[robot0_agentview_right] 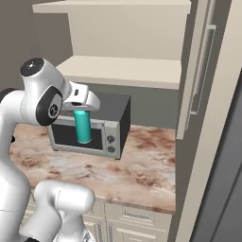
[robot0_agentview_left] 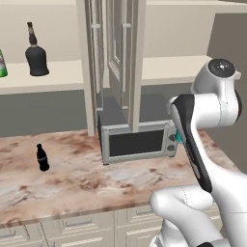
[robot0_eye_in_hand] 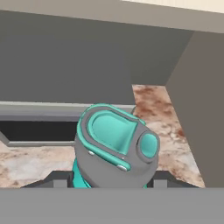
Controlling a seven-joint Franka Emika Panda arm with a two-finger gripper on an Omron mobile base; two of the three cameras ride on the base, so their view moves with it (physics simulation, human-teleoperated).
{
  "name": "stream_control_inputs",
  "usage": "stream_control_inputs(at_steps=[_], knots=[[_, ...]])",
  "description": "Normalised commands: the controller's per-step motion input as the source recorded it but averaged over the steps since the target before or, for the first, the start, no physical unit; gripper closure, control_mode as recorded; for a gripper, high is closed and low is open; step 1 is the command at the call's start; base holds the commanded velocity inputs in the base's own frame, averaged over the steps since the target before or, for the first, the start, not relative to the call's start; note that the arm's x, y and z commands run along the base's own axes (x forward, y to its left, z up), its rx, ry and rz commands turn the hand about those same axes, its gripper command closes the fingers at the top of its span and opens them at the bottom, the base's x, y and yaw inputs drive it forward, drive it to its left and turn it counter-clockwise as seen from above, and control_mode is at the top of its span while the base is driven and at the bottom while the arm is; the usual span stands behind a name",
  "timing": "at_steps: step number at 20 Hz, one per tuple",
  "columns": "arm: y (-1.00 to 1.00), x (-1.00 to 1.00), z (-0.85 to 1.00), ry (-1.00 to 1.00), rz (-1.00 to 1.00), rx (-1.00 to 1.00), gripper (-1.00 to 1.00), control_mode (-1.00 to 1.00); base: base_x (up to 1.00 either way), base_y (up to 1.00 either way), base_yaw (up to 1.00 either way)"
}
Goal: Sort all alcoholic drinks to one cabinet, and non-alcoholic drinks to the other.
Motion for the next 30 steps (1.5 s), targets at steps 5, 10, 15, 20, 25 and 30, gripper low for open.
stream_control_inputs(at_steps=[5,10,15,20,25,30], knots=[[0.0,0.0,0.0,0.0,0.0,0.0,1.0,1.0,0.21,-0.14,0.0],[-0.01,0.0,0.24,-0.03,0.0,0.0,1.0,-1.0,0.0,-0.01,0.0],[0.0,0.0,0.52,-0.15,0.0,0.0,1.0,-1.0,0.0,0.0,0.0],[0.0,0.13,0.52,-0.17,0.0,0.0,1.0,-1.0,0.0,0.0,0.0],[0.0,0.17,0.7,-0.1,0.0,0.0,1.0,-1.0,0.0,0.0,0.0],[0.0,0.16,0.8,-0.07,0.0,0.0,1.0,-1.0,0.0,0.0,0.0]])
